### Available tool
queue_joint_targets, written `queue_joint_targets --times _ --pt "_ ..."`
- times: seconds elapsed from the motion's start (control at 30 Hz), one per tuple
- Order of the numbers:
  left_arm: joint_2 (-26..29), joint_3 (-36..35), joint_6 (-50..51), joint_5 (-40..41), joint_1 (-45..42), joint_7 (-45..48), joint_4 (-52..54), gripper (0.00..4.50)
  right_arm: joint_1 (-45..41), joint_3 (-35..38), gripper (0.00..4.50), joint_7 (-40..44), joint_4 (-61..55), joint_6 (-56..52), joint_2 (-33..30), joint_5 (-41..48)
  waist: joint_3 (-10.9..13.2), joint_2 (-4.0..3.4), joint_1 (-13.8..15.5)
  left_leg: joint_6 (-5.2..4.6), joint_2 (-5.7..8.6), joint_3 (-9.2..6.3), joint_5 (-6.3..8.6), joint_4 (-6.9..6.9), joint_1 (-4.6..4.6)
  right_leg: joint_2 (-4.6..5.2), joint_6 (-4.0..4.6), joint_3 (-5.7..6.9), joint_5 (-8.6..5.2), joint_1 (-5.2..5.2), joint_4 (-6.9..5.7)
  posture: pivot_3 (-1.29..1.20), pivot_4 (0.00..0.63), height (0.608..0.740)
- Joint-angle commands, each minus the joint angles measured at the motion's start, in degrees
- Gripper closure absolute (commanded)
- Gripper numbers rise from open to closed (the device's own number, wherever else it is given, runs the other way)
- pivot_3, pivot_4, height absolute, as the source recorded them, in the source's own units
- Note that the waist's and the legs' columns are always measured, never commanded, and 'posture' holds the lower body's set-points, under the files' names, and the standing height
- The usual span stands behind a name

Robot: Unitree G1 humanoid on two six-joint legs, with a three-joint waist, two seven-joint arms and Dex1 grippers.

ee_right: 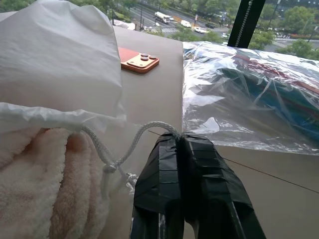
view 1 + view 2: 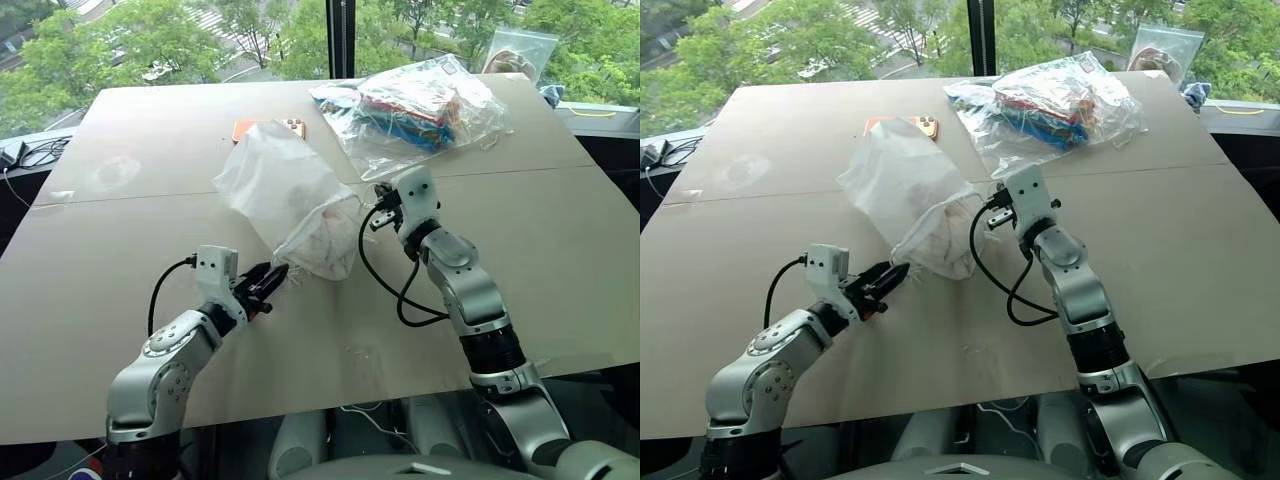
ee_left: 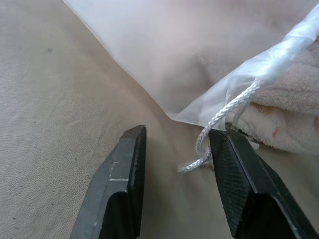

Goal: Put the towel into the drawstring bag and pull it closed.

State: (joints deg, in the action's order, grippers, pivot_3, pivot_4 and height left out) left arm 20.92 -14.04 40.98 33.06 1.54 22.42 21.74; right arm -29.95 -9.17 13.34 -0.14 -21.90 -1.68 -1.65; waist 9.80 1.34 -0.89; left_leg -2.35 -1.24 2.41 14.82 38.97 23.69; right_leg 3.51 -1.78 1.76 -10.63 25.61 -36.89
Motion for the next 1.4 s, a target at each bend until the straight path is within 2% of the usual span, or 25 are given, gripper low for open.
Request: queue_joint_targets --times 0.03,0.07,0.23,0.4,0.5,0.63,0.87,1.03,1.17,1.2,1.23,1.33,1.4 --pt "-0.93 -0.54 -0.45 0.41 0.83 -1.44 1.39 4.04 -0.49 1.07 4.50 -0.77 -3.24 0.67 -0.13 0.38 0.00 0.00 -0.02 0.00 0.00 0.00 0.00 0.00 0.00 0.00 0.00 0.00 0.00 0.00 0.00 0.00 0.150 0.740" --pt "-1.47 -0.97 -0.79 0.45 0.70 -2.10 1.32 4.47 -0.59 1.29 4.50 -0.92 -3.25 0.70 -0.21 0.40 0.00 0.00 0.00 0.00 0.00 0.00 0.00 0.00 -0.01 0.00 0.00 0.00 0.00 0.00 0.00 0.00 0.150 0.740" --pt "-4.37 -7.59 -5.14 1.22 -5.78 -8.14 -0.49 4.47 -2.83 3.97 4.50 -2.60 -2.58 1.50 -1.00 0.51 0.00 0.01 0.14 0.00 0.00 -0.06 0.00 0.05 0.02 0.00 0.00 0.06 0.00 0.00 -0.01 0.00 0.150 0.740" --pt "-1.88 -11.37 -12.77 -4.40 -15.78 -13.56 -4.07 4.47 -8.43 8.46 4.50 -4.96 -0.79 3.62 -2.91 0.93 0.00 0.01 0.13 0.01 0.09 -0.08 -0.01 0.13 0.03 -0.08 0.01 0.09 0.02 -0.05 -0.01 0.00 0.150 0.740" --pt "2.09 -12.74 -15.10 -5.71 -28.51 -16.12 -9.35 4.47 -14.36 11.59 4.50 -6.28 -0.31 4.62 -4.86 1.30 0.04 0.06 0.25 0.01 0.14 -0.13 -0.01 0.13 0.08 -0.09 0.01 0.14 0.02 -0.03 0.00 0.00 0.150 0.740" --pt "8.99 -8.10 -20.68 -11.11 -45.43 -13.62 -18.36 4.47 -24.03 13.19 4.50 -5.80 0.65 5.93 -8.85 1.20 0.19 0.15 0.12 0.06 0.17 -0.21 -0.04 0.15 0.14 -0.10 0.00 0.22 0.03 -0.05 0.03 0.00 0.150 0.740" --pt "13.48 -2.13 -23.60 -14.27 -64.85 -5.84 -35.30 4.47 -35.16 12.69 4.50 -2.53 3.39 7.05 -17.48 -0.26 0.19 0.17 0.04 0.31 0.28 0.15 -0.18 -0.36 0.10 0.09 -0.11 0.14 -0.04 0.03 0.25 0.00 0.150 0.740" --pt "13.64 -0.11 -25.54 -15.42 -69.29 -1.62 -42.96 4.47 -35.71 10.26 4.50 2.31 2.25 4.81 -21.43 -0.53 0.19 0.16 -0.25 0.32 0.28 0.33 -0.18 -0.55 0.15 0.09 -0.13 0.20 -0.06 0.09 0.35 0.00 0.150 0.740" --pt "11.02 -0.26 -25.25 -12.11 -69.89 1.16 -40.45 4.47 -37.80 11.64 4.50 3.75 -3.01 0.03 -20.02 3.39 0.20 0.16 -0.29 0.32 0.22 0.32 -0.18 -0.57 0.20 0.09 -0.13 0.20 -0.06 0.13 0.25 0.00 0.150 0.740" --pt "10.86 1.18 -24.14 -12.79 -67.78 2.26 -40.10 4.47 -36.50 9.78 4.50 5.38 -4.06 -1.04 -19.02 4.06 0.20 0.16 -0.35 0.32 0.20 0.31 -0.18 -0.57 0.21 0.10 -0.13 0.20 -0.06 0.13 0.20 0.00 0.150 0.740" --pt "10.09 0.34 -23.82 -11.47 -68.18 2.43 -39.97 4.47 -35.27 8.22 4.50 6.64 -4.32 0.09 -20.55 2.27 0.20 0.15 -0.32 0.32 0.18 0.29 -0.18 -0.57 0.17 0.10 -0.13 0.16 -0.06 0.12 0.17 0.00 0.150 0.740" --pt "9.81 -3.30 -24.80 -8.82 -71.82 1.79 -42.48 4.47 -37.84 11.89 4.50 5.34 -3.19 -0.59 -21.99 3.16 0.23 0.18 -0.07 0.32 0.18 0.30 -0.18 -0.53 0.20 0.11 -0.14 0.21 -0.06 0.10 0.21 0.00 0.150 0.740" --pt "11.50 -1.22 -23.71 -11.85 -69.14 2.13 -44.86 4.47 -38.01 11.34 4.50 7.34 -3.15 -0.59 -22.45 4.16 0.23 0.18 -0.04 0.31 0.19 0.30 -0.18 -0.48 0.20 0.15 -0.14 0.21 -0.06 0.10 0.34 0.00 0.150 0.740"
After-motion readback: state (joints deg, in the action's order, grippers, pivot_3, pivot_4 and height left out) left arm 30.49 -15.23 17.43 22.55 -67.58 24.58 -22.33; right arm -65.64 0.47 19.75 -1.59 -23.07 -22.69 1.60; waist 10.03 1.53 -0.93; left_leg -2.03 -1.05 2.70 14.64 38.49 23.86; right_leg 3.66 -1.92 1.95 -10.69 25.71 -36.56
